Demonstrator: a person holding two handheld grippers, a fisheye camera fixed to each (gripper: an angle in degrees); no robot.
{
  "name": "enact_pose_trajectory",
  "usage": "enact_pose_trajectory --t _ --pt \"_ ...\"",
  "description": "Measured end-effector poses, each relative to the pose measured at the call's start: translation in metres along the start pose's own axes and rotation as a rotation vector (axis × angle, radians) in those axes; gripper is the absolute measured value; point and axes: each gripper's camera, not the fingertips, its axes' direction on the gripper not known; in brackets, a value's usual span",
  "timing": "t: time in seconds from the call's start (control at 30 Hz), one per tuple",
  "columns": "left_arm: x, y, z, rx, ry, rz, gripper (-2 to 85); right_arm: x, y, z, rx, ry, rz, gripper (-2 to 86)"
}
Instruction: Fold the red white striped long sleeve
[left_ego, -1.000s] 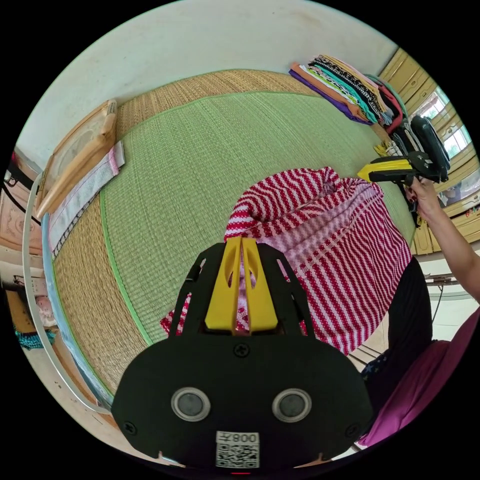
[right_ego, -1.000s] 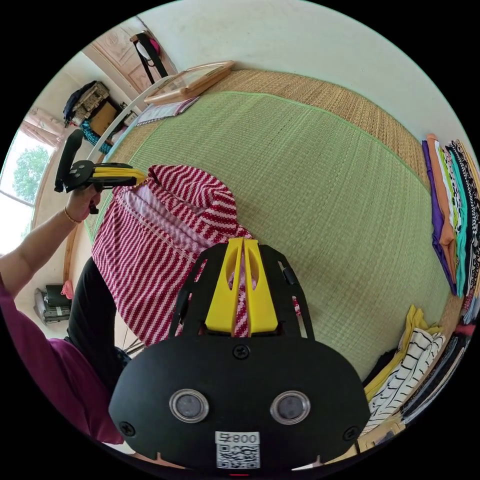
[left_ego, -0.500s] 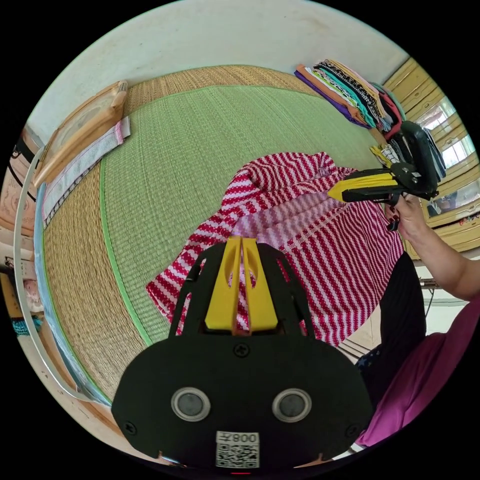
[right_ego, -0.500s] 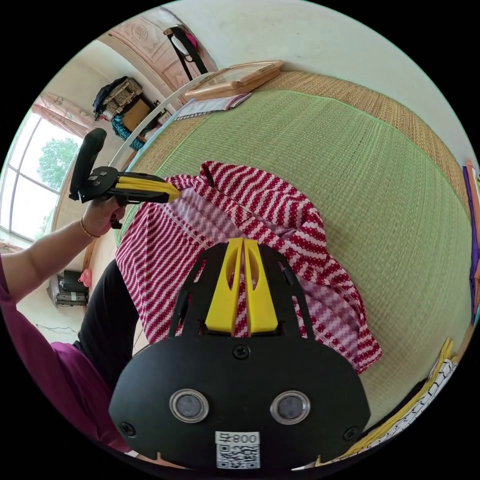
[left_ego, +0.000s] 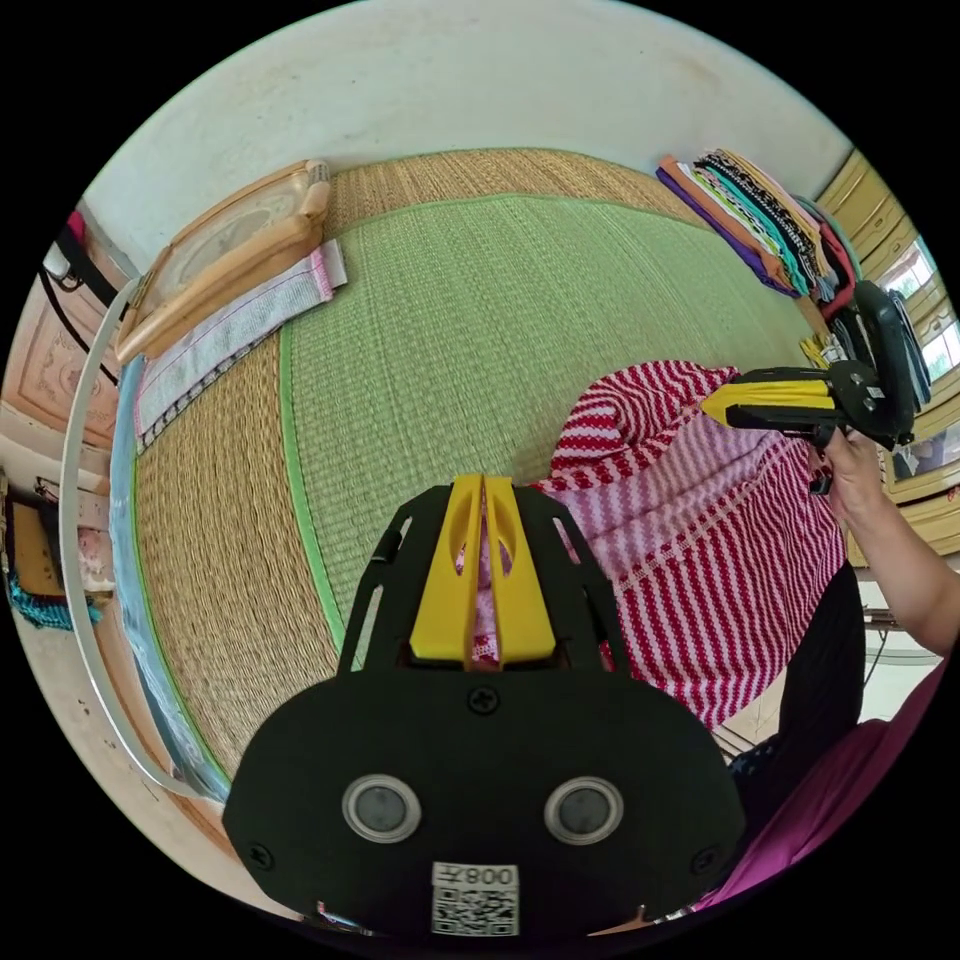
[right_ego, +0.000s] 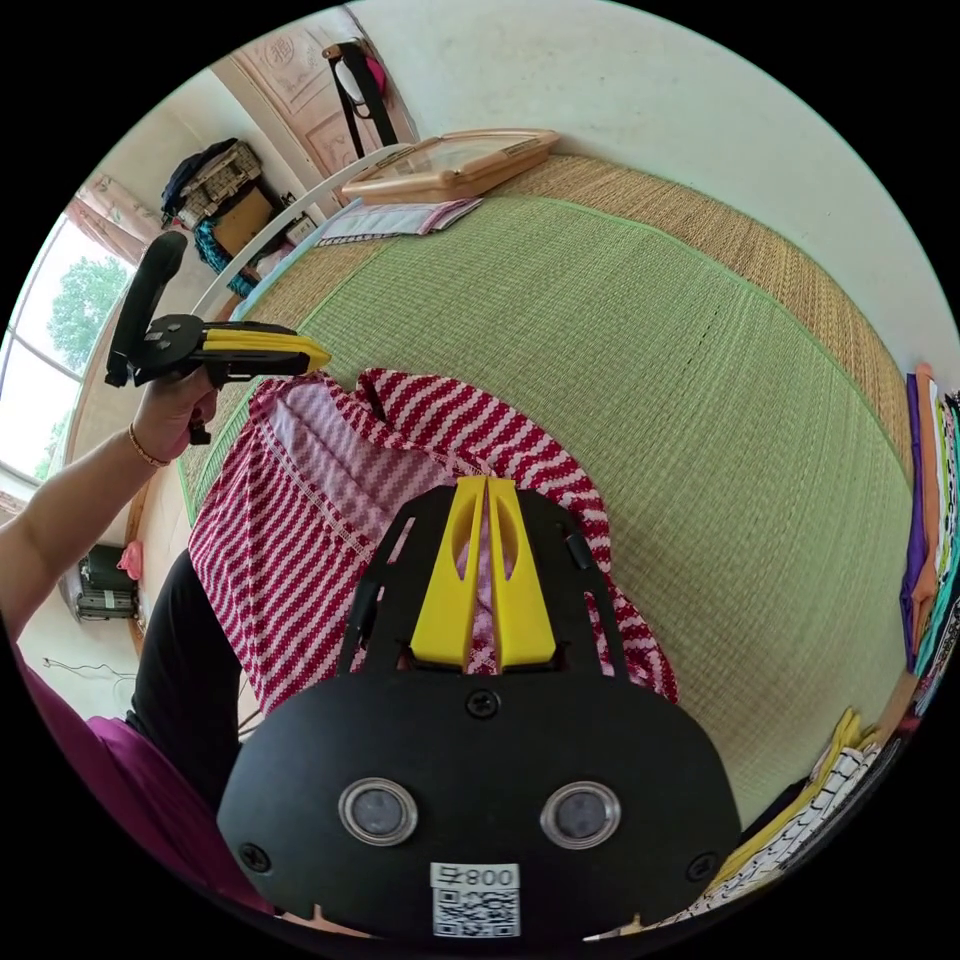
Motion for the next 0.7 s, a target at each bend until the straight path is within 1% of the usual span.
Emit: enact_pose_trajectory --t 0.1,0.17,0.23,0.37,0.53,0.7 --pt "-0.001 0.008 -0.007 0.04 0.074 -0.003 0.1 0.011 0.001 -0.007 0.021 0.015 0.017 0.2" --pt "0.008 0.013 -0.011 0.068 0.131 0.03 0.1 0.02 0.008 -0.015 0.045 -0.01 0.04 0.2" --pt "0.027 0.017 -0.009 0.07 0.211 0.112 0.1 0.026 0.018 -0.022 0.06 -0.026 0.052 0.2" --pt "0.046 0.013 0.008 -0.002 0.162 0.194 0.1 0.027 0.055 -0.031 0.065 -0.057 0.072 0.2" --pt "0.033 0.0 0.014 0.015 0.189 0.149 0.1 0.032 0.084 -0.009 -0.005 -0.064 0.098 0.1" --pt "0.023 -0.006 0.011 0.025 0.177 0.136 0.1 0.038 0.082 0.009 -0.026 -0.031 0.108 0.1"
